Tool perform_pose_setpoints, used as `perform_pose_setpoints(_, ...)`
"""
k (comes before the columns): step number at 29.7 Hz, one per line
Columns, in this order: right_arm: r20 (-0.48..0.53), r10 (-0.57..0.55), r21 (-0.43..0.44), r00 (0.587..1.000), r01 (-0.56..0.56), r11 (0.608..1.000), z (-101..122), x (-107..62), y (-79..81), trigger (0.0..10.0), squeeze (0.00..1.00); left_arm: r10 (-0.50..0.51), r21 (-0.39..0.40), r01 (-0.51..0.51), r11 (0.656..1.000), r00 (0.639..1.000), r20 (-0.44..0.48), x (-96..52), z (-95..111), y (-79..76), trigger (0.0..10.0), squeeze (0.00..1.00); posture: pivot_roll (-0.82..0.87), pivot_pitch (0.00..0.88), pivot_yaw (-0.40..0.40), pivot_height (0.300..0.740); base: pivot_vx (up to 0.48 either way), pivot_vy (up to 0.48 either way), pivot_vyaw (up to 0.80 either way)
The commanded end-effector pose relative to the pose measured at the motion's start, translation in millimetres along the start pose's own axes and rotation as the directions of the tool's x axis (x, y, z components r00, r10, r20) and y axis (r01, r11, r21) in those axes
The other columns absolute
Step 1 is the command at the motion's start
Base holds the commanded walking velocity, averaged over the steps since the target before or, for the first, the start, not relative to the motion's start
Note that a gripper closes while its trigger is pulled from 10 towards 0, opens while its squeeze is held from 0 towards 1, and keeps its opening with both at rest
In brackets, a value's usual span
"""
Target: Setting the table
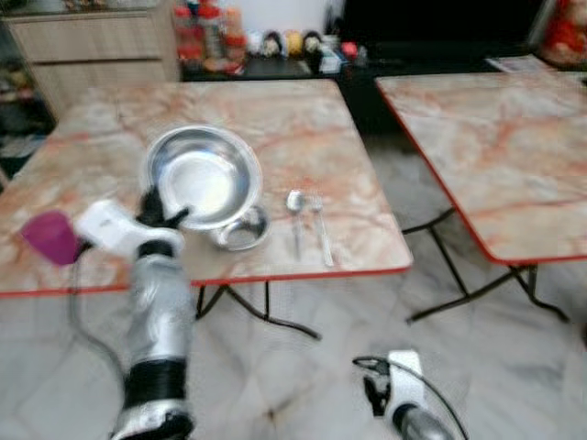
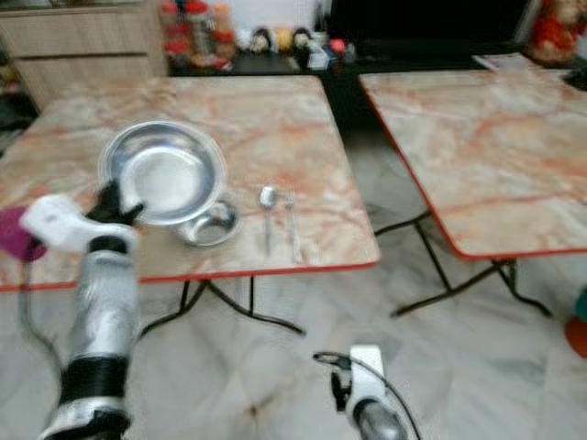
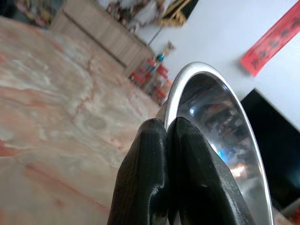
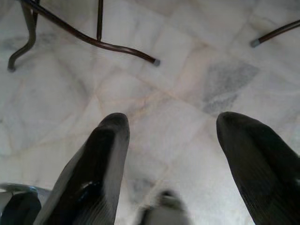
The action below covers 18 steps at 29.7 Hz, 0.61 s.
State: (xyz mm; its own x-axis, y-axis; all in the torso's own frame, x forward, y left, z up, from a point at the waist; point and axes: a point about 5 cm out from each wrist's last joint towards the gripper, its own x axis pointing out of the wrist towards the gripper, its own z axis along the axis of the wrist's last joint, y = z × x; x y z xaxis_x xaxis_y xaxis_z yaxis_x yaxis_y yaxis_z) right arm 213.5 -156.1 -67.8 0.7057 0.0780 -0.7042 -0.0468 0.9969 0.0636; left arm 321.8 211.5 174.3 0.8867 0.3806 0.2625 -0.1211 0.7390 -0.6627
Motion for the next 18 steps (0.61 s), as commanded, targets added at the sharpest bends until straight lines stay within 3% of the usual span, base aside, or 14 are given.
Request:
perform_pose_setpoints(1, 0.001, -0.007, -0.009, 1.000, 0.007, 1.000, 0, -0.7, -4.4, 10.0, 0.00, 0.001, 0.024, -0.002, 1.000, 0.999, 0.040, -1.9, 9, 1.1, 10.0, 0.00, 0.06, 0.000, 0.011, 0.740, 0.000, -0.472, 0.00)
perform_pose_setpoints(11, -0.001, 0.004, -0.016, 1.000, -0.004, 1.000, 0, 0.0, -1.0, 10.0, 0.00, 0.077, 0.085, -0.085, 0.993, 0.992, 0.097, -16.1, 30, 30.6, 10.0, 0.00, 0.09, 0.000, 0.007, 0.740, 0.000, -0.472, 0.00)
perform_pose_setpoints(12, 0.000, 0.008, -0.018, 1.000, -0.008, 1.000, 1, 0.2, 0.1, 10.0, 0.00, 0.106, 0.140, -0.119, 0.983, 0.990, 0.092, -24.1, 31, 44.1, 10.0, 0.00, 0.10, 0.000, 0.007, 0.740, 0.000, -0.472, 0.00)
perform_pose_setpoints(15, 0.001, 0.008, -0.017, 1.000, -0.008, 1.000, 1, 0.3, 0.2, 10.0, 0.00, 0.127, 0.160, -0.138, 0.977, 0.989, 0.081, -28.7, 29, 51.9, 10.0, 0.00, 0.10, 0.000, 0.007, 0.740, 0.000, -0.472, 0.00)
perform_pose_setpoints(17, -0.001, 0.007, -0.015, 1.000, -0.007, 1.000, 1, 0.3, 0.4, 10.0, 0.00, 0.205, 0.233, -0.201, 0.951, 0.979, 0.008, -47.8, 14, 80.9, 10.0, 0.00, 0.10, 0.000, 0.010, 0.740, 0.000, -0.433, 0.00)
perform_pose_setpoints(18, 0.000, 0.007, -0.015, 1.000, -0.007, 1.000, 1, 0.3, 0.6, 10.0, 0.00, 0.215, 0.246, -0.207, 0.947, 0.977, -0.003, -50.5, 11, 84.8, 10.0, 0.00, 0.10, 0.000, 0.010, 0.740, 0.000, -0.412, 0.00)
